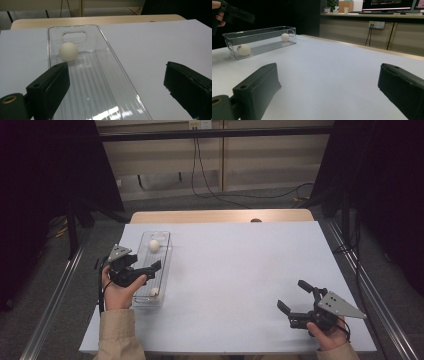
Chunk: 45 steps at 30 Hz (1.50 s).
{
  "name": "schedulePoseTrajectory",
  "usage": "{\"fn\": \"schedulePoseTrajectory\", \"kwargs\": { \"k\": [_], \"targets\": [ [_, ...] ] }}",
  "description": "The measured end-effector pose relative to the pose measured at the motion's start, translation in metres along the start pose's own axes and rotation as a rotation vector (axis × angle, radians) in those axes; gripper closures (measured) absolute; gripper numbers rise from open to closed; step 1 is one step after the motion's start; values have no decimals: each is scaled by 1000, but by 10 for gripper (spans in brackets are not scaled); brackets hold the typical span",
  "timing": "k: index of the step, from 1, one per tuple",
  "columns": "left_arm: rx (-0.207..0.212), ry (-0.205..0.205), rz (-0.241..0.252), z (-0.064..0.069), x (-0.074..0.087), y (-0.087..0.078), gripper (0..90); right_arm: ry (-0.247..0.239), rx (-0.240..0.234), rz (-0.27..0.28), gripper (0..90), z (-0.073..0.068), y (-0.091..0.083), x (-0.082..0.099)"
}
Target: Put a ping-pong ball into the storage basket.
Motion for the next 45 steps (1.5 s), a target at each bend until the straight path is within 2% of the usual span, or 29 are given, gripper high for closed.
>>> {"fn": "schedulePoseTrajectory", "kwargs": {
  "k": [4, 11, 13, 17, 20, 30, 35, 45],
  "targets": [
    [8, 18, 12, 2, 2, -2, 50, 0, 2, 0, 27, 0, 0, 0],
    [-2, 4, 59, 0, 8, -12, 50, 6, 4, 3, 27, 1, -1, 0],
    [10, 3, 83, 0, 10, -15, 50, 6, 6, 3, 27, 1, -1, 0],
    [17, 8, 99, 3, 14, -16, 50, 5, 6, 1, 27, 1, -1, 0],
    [18, 19, 106, 6, 18, -17, 50, 5, 6, 2, 27, 1, -1, 0],
    [26, 12, 107, 10, 32, -17, 50, 5, 5, 0, 27, 1, -1, 1],
    [27, 14, 142, 11, 37, -20, 50, 6, 7, 1, 27, 1, -1, 1],
    [34, 35, 159, 16, 53, -21, 50, 1, 7, -2, 27, 1, -1, 1]
  ]
}}
Point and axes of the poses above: each handheld gripper's, and its own axes: y roughly forward along the jaws, x roughly out of its underside, z roughly to its right, the point moved 3 cm from there along y, roughly forward along the jaws, and after that the axes turned 10 degrees about -z, right-handed, at the moved point
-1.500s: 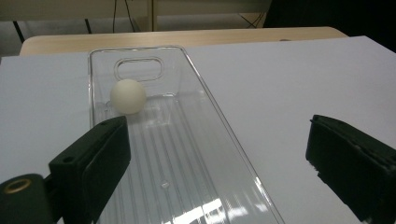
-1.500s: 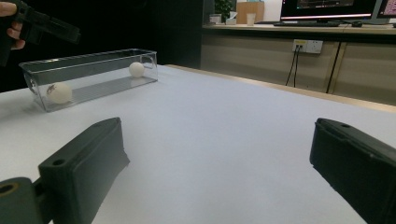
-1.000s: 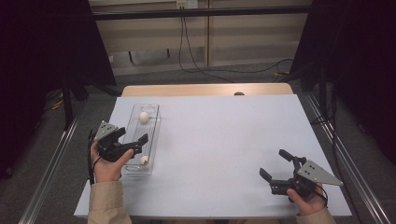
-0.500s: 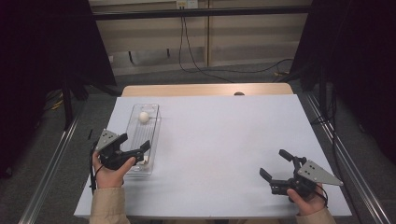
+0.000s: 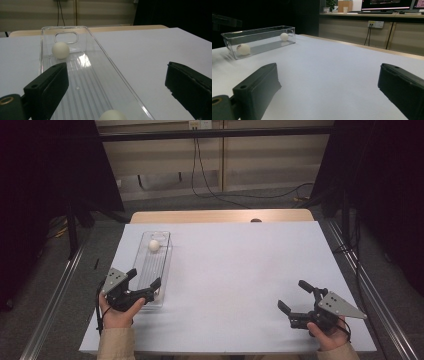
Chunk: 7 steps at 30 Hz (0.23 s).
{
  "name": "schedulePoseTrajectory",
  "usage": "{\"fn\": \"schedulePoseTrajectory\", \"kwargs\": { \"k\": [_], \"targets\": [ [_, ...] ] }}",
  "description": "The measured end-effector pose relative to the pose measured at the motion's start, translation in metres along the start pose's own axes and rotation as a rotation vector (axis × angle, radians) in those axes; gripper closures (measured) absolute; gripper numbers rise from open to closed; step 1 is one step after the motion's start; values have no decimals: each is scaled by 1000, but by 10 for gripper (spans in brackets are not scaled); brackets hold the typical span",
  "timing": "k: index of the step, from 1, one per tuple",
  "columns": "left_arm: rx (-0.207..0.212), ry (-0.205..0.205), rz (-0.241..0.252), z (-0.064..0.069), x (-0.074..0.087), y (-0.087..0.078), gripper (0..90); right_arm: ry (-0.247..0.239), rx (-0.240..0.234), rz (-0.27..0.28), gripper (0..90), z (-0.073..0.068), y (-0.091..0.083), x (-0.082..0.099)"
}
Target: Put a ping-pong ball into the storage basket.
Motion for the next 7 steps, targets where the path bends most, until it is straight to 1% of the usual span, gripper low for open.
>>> {"fn": "schedulePoseTrajectory", "kwargs": {
  "k": [1, 3, 6, 7],
  "targets": [
    [2, -11, -2, 2, 3, 1, 50, -1, 0, 0, 27, 0, 0, 0],
    [2, -5, -11, 3, 7, 1, 48, -2, 0, -3, 27, 0, 0, 0],
    [16, -7, -12, 4, 11, 2, 47, -4, 1, -3, 27, 0, 0, 0],
    [24, -15, -11, 4, 12, 2, 47, -5, 1, -2, 27, 0, 0, 0]
  ]
}}
Point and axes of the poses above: each handheld gripper's, and its own axes: y roughly forward along the jaws, x roughly out of its underside, z roughly to its right, the point moved 3 cm from there along y, roughly forward along the jaws, and after that the axes turned 10 degrees about -z, right-handed, at the moved point
